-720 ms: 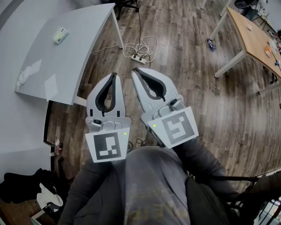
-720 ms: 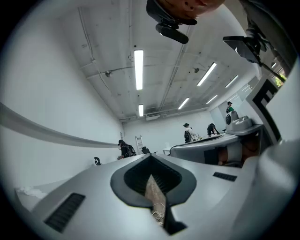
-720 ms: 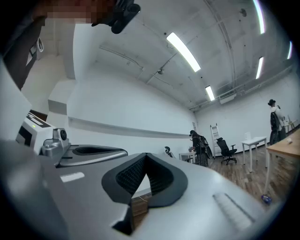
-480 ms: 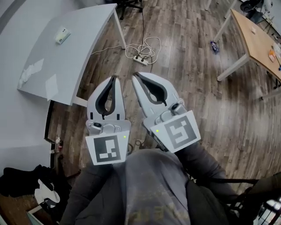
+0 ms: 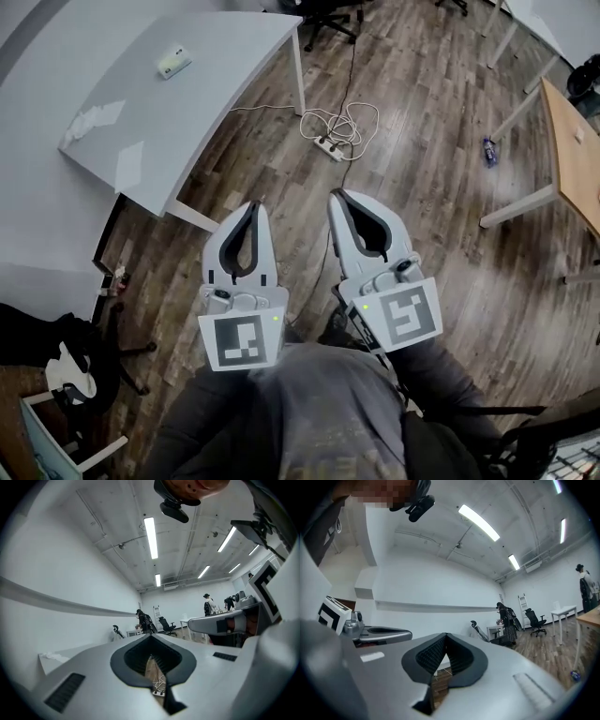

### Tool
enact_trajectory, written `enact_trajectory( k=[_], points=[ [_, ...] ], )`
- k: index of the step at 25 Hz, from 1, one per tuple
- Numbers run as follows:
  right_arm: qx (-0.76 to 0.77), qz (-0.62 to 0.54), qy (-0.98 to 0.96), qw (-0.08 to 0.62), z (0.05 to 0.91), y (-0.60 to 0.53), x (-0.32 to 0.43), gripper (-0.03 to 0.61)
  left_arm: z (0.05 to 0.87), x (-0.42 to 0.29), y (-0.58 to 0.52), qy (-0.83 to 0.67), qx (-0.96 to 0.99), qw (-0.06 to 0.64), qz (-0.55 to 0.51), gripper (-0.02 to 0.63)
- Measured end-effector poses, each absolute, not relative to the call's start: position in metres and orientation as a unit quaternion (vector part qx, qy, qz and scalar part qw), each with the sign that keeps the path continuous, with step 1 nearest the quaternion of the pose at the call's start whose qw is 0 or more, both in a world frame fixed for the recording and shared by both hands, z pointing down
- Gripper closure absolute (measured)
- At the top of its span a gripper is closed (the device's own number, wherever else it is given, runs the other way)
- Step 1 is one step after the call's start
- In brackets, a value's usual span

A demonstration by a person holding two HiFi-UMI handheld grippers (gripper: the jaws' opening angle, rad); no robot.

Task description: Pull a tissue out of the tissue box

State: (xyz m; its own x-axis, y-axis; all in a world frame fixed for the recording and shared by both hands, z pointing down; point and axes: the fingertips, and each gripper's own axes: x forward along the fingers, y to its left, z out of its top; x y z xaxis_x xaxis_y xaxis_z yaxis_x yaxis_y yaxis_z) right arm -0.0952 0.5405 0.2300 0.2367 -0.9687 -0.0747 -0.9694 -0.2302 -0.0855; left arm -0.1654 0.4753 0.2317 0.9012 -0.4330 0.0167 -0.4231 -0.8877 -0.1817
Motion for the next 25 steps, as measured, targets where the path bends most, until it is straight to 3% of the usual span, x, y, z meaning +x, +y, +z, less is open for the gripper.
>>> enact_trajectory(
  k=[25],
  points=[
    [-0.777,0.004,0.629,0.026,0.227,0.209,0.021,0.577,0.257,-0.041,0.153,0.222,-0.974,0.044,0.002,0.615]
  ],
)
